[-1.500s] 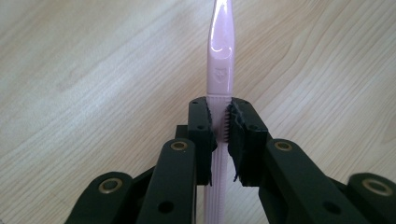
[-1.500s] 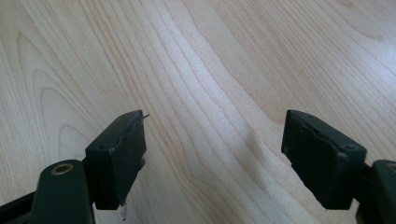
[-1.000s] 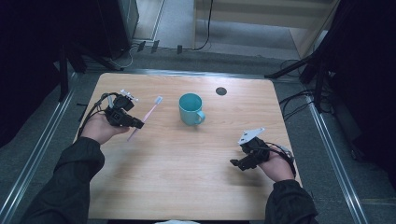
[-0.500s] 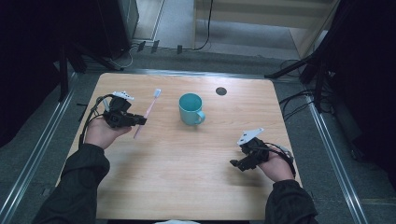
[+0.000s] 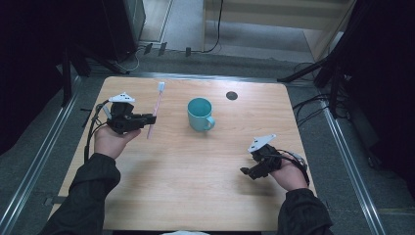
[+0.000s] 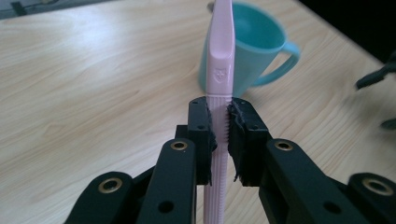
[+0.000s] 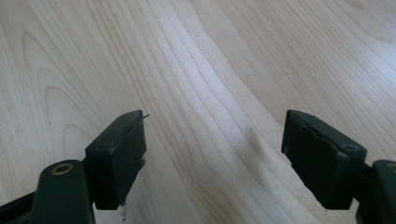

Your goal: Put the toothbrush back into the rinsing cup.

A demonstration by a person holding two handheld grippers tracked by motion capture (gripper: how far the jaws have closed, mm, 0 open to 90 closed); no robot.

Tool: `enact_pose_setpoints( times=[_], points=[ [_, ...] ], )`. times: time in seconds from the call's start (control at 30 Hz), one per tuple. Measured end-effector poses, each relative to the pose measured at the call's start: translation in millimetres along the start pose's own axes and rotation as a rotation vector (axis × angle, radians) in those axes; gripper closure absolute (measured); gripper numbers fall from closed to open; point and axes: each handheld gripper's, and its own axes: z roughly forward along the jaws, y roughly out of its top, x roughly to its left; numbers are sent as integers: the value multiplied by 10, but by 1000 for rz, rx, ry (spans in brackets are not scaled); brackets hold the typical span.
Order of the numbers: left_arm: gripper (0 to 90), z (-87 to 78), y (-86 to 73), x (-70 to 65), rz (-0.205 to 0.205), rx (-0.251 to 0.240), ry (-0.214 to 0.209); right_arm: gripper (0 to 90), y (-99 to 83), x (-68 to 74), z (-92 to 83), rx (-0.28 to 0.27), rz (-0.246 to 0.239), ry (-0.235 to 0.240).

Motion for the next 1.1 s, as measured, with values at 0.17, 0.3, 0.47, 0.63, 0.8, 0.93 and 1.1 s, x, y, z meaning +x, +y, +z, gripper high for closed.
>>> enact_pose_setpoints(
  times=[0.17,0.3,0.47,0.63,0.8,0.93,1.1],
  points=[
    [792,-31,16,-77,-1,-77,5,217,-2,-1,2,2,-4,-3],
    [792,-47,53,-142,0,-124,4,217,-3,-2,4,3,-2,0],
    [792,-14,112,-199,7,-155,12,218,-5,-2,3,2,-1,-1],
    [792,15,194,-235,9,-176,8,218,-10,0,-1,1,7,-3],
    [792,58,299,-296,27,-192,23,218,-14,-6,-1,-2,7,-6],
    [792,114,384,-334,46,-180,22,218,-14,-6,-6,-3,10,-4],
    [792,189,495,-359,62,-165,21,218,-15,-7,-9,-5,10,-3]
  ],
)
